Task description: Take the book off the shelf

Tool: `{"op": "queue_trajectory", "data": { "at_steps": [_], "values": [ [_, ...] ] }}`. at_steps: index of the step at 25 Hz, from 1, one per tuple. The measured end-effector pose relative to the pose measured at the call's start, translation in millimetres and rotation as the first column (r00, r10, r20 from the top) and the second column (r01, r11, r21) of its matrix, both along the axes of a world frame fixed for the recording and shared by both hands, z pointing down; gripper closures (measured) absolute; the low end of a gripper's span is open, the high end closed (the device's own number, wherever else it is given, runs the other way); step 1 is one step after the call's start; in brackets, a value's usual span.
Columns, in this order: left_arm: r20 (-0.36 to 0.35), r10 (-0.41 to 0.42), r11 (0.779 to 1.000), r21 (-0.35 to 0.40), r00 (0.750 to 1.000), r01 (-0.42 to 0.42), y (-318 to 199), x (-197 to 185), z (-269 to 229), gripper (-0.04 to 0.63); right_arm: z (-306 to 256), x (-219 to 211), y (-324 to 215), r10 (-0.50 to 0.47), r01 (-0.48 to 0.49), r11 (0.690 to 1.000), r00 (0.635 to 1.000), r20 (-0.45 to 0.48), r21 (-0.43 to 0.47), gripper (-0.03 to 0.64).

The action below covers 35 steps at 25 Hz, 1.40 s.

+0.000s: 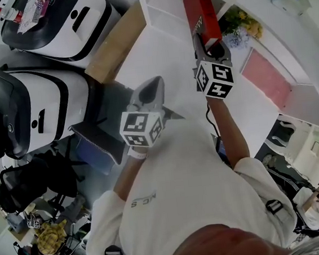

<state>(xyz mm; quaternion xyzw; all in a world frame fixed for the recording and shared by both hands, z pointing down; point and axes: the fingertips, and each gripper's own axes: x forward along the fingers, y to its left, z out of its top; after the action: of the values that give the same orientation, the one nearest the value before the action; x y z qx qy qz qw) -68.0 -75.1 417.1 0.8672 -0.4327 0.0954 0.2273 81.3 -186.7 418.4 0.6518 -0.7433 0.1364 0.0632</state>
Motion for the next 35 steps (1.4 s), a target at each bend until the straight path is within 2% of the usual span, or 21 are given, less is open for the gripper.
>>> {"op": "queue_trajectory", "data": {
  "at_steps": [12, 17, 35],
  "values": [
    [0.002, 0.056, 0.998, 0.011, 0.998, -0.056, 10.3, 4.8, -3.8, 0.595, -9.4, -7.9, 49.9, -0.038, 0.038, 0.999, 0.999, 0.010, 0.038, 0.449],
    [0.006, 0.069, 0.998, -0.001, 0.998, -0.069, 16.1, 3.3, 0.4, 0.595, -17.4, -10.8, 68.3, -0.039, 0.036, 0.998, 0.998, 0.051, 0.055, 0.449],
    [0.020, 0.082, 0.996, -0.021, 0.996, -0.082, 21.0, 2.7, 11.9, 0.595, -23.0, -12.5, 126.5, -0.093, 0.085, 0.994, 0.990, 0.107, 0.072, 0.449]
  ]
}}
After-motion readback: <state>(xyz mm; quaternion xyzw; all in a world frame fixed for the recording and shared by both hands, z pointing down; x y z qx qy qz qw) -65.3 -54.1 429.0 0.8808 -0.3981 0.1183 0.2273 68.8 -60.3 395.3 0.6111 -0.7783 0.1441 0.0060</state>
